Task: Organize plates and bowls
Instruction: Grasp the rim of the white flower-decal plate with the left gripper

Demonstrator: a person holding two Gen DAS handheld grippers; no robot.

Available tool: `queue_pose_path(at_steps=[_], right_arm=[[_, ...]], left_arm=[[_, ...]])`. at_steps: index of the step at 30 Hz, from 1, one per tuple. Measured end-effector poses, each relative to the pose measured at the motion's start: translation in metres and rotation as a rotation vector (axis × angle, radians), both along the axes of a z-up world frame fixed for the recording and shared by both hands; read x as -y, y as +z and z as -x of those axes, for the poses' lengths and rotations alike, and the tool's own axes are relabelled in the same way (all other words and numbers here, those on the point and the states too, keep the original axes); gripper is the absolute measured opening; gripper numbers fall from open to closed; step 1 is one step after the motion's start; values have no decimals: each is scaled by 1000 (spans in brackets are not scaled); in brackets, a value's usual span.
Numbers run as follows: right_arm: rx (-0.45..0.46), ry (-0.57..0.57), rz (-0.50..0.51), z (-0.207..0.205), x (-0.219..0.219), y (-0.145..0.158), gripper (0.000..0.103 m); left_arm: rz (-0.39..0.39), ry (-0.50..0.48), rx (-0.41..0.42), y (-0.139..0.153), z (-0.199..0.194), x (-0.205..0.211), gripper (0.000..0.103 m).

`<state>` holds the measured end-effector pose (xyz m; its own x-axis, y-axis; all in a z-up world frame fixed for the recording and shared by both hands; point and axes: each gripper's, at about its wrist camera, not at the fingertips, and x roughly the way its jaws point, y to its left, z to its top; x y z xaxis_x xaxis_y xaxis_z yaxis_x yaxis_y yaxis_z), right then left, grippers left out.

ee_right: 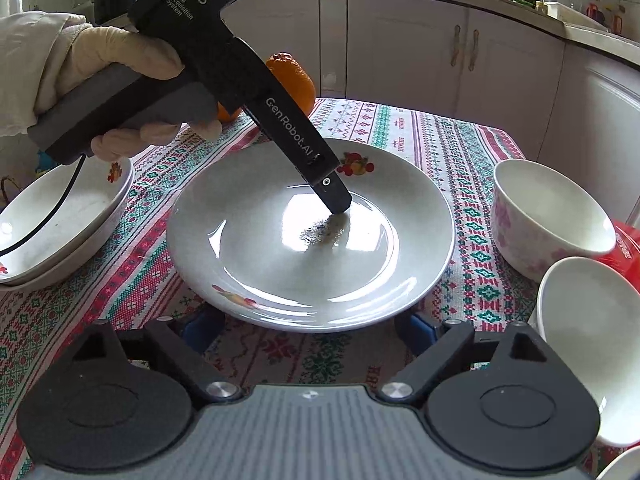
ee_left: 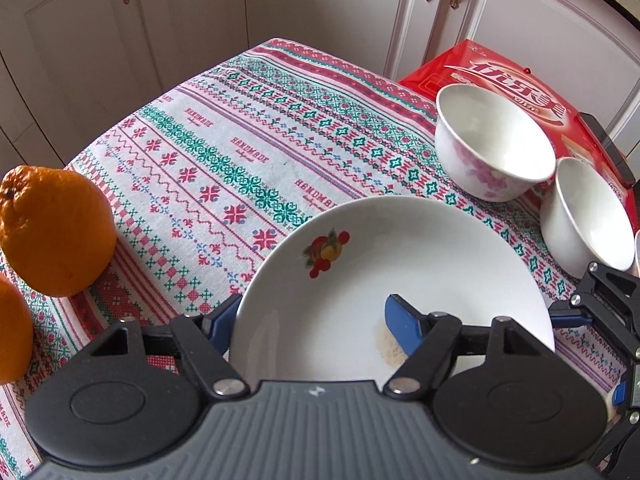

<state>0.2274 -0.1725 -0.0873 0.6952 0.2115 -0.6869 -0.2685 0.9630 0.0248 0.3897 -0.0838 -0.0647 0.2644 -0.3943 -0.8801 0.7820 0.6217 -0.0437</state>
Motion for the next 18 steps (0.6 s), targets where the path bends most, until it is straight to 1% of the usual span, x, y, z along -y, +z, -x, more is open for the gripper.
queue_pose_path(at_steps=[8, 18], right_arm=[[-2, 10, 8, 0, -1, 1, 93], [-8, 41, 34, 9, -6, 6, 93]], left_arm=[[-5, -18, -7, 1, 0, -1, 74], [0, -20, -11, 5, 13, -10, 73]])
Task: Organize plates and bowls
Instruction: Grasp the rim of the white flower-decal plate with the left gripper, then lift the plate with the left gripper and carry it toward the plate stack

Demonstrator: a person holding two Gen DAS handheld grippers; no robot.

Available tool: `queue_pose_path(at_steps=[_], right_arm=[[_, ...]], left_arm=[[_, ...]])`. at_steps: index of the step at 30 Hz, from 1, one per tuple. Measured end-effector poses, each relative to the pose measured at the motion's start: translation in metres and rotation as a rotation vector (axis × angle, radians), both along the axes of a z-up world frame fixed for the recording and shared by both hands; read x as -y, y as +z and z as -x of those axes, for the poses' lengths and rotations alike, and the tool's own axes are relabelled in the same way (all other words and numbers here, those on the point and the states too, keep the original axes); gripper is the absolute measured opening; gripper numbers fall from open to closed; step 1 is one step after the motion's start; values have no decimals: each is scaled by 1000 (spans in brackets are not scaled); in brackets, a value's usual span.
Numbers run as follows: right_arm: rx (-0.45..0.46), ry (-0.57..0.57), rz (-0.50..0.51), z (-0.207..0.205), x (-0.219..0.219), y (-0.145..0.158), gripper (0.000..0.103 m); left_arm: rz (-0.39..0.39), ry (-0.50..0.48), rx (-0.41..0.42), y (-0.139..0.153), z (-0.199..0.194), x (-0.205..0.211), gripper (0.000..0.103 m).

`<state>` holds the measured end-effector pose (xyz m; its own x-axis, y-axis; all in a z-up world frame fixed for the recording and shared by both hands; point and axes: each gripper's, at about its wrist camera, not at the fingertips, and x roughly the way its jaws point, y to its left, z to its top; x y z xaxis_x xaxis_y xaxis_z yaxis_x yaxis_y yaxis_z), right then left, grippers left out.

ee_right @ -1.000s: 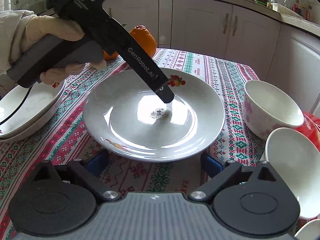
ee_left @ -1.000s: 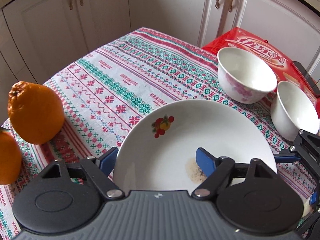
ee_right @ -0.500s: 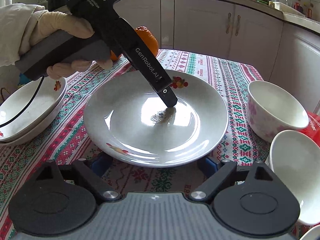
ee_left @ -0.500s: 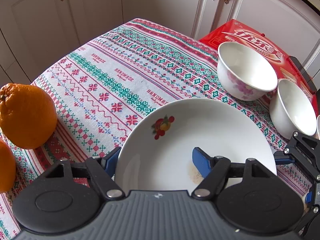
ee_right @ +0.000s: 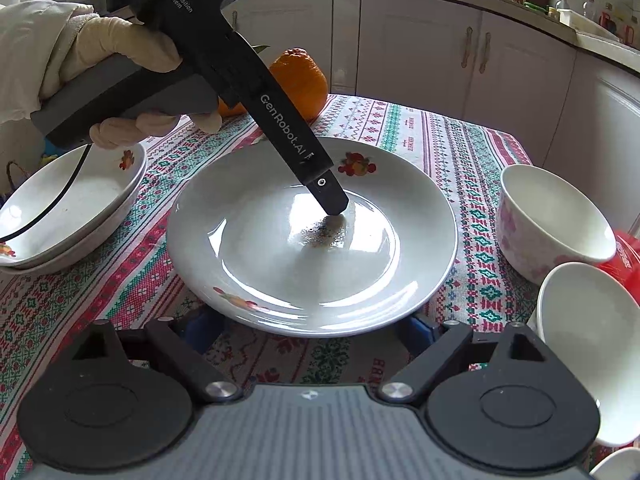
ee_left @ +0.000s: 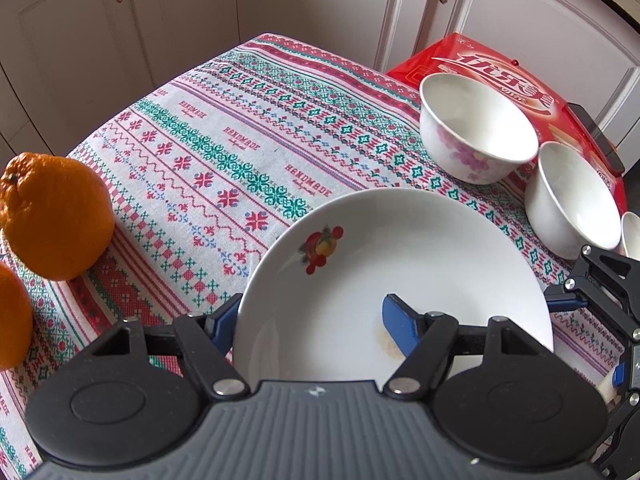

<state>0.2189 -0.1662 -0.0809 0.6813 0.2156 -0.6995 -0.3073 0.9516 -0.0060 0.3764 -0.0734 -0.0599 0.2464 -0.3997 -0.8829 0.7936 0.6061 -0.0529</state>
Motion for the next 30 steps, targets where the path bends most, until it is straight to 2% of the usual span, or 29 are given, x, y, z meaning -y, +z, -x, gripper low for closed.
queue_pose_path(at_steps=[16, 30], right_arm=[[41, 100, 9, 31, -12, 37, 93], [84, 247, 19, 57, -45, 58, 93]], left_arm=[[45, 84, 34, 35, 43, -34, 72], [84, 226, 91, 64, 92, -95, 72]])
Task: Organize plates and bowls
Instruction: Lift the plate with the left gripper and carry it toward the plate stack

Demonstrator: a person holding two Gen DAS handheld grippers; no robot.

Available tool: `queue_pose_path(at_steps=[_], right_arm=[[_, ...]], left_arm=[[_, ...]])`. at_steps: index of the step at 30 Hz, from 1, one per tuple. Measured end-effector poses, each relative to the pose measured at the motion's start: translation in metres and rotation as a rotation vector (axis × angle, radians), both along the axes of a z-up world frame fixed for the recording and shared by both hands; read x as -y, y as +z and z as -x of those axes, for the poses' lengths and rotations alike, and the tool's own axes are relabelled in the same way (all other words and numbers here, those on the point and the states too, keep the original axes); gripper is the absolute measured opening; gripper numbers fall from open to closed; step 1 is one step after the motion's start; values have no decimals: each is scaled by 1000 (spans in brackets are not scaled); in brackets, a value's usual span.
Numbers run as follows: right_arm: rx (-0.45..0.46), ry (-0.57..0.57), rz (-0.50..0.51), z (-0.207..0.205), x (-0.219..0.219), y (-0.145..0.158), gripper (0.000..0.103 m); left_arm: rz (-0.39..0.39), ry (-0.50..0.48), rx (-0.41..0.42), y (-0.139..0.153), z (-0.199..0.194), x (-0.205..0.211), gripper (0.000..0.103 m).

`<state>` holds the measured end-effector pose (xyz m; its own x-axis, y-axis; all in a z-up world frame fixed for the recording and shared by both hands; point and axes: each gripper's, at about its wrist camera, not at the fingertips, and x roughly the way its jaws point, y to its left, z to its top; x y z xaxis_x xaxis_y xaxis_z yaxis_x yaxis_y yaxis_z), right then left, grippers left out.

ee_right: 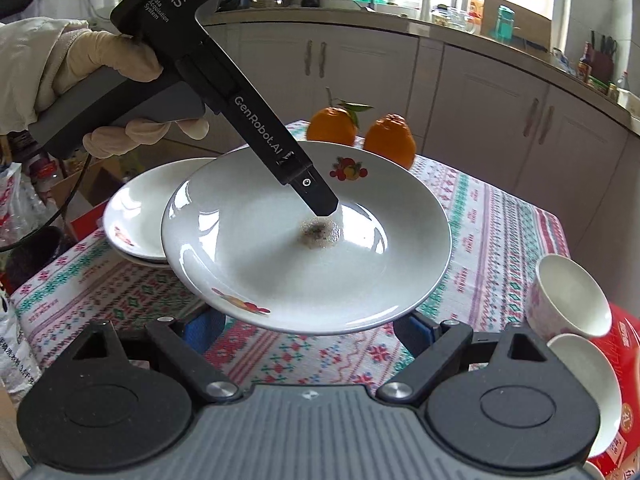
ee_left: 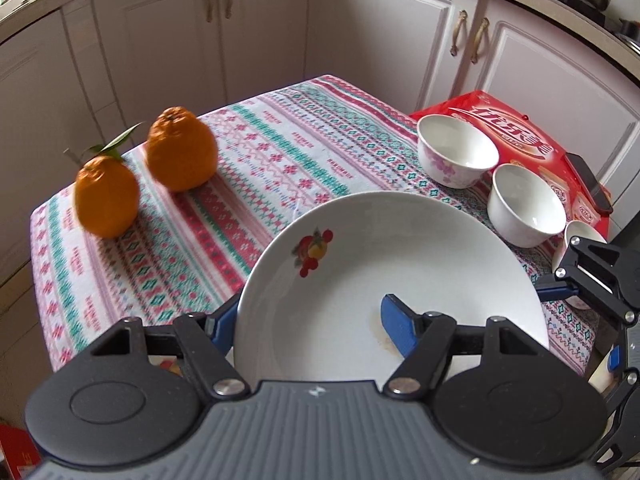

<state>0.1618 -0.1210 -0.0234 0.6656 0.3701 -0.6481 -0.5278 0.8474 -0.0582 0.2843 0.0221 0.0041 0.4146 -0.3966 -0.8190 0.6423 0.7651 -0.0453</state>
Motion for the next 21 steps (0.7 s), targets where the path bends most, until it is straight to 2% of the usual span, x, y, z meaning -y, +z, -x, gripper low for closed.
queue_pose_path(at_steps=[9, 21], right_arm=[[-16, 96, 3, -2, -32, -3, 93], [-27, 157, 24, -8, -62, -7, 93]], left_arm=[[8, 106, -13, -7, 19, -45, 72], [37, 193, -40, -24, 21, -85, 72]])
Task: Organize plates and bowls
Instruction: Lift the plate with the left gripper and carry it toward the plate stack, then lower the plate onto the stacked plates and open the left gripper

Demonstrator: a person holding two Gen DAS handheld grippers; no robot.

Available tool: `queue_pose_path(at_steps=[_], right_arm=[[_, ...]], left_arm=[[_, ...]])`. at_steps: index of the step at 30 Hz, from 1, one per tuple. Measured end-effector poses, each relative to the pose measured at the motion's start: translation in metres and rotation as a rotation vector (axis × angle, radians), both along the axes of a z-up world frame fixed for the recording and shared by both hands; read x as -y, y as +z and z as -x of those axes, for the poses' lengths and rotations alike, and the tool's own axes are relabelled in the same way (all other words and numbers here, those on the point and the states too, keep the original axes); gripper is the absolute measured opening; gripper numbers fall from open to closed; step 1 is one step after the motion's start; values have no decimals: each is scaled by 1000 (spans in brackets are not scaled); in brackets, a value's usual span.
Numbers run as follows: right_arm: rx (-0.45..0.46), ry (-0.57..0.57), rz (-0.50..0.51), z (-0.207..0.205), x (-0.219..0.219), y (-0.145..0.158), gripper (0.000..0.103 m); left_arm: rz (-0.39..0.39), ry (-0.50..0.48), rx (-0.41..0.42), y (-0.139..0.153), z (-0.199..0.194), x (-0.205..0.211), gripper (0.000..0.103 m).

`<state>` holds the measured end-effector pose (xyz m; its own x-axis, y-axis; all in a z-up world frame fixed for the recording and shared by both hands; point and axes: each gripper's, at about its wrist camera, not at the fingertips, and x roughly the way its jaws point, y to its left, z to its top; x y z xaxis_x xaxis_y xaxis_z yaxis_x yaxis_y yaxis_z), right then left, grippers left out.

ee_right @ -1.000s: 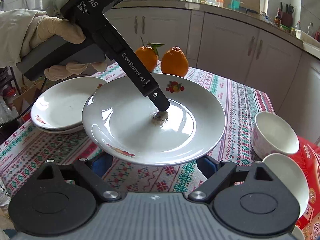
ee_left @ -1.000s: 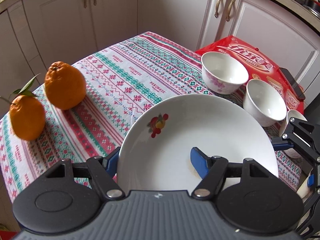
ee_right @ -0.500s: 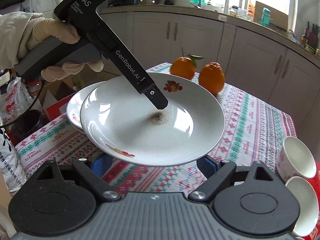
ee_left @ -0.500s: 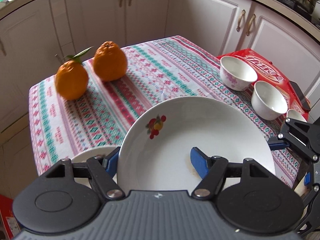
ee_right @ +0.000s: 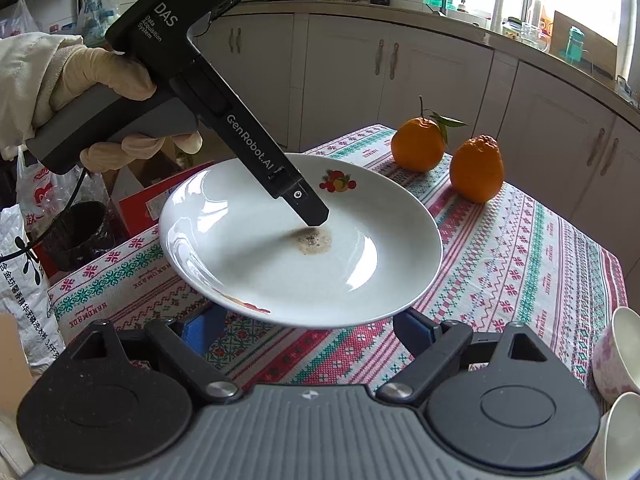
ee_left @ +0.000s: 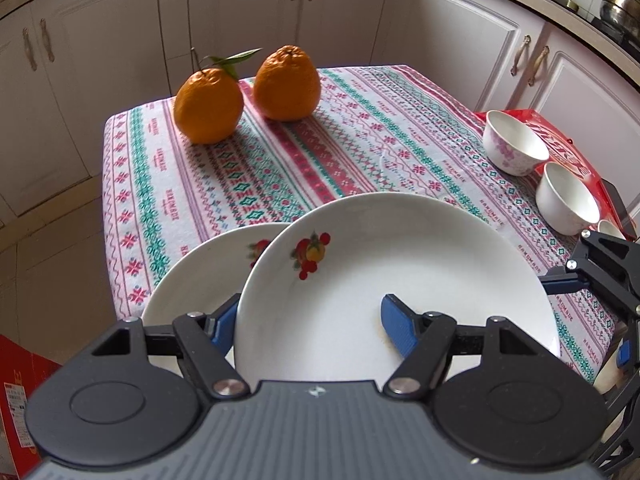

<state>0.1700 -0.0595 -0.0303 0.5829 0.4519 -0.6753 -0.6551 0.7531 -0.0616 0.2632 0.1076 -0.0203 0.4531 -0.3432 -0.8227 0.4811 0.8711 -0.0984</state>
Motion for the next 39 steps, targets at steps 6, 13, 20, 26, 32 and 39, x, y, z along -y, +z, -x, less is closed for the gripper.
queue_pose_path(at_steps=[6, 13, 20, 26, 32, 39], right_arm=[[12, 9, 16, -6, -7, -1, 93], [16, 19, 27, -4, -12, -1, 93], [15, 24, 29, -7, -17, -1, 93], [13, 32, 28, -8, -19, -1, 93], [11, 38, 19, -9, -21, -1, 93], [7, 42, 0, -10, -22, 0, 93]], left_arm=[[24, 21, -9, -7, -2, -11, 72], [48, 43, -16, -11, -4, -20, 72], [53, 54, -21, -14, -7, -26, 72], [52, 62, -26, -16, -8, -29, 72], [49, 74, -36, -18, -9, -31, 73], [34, 81, -42, -21, -10, -33, 73]])
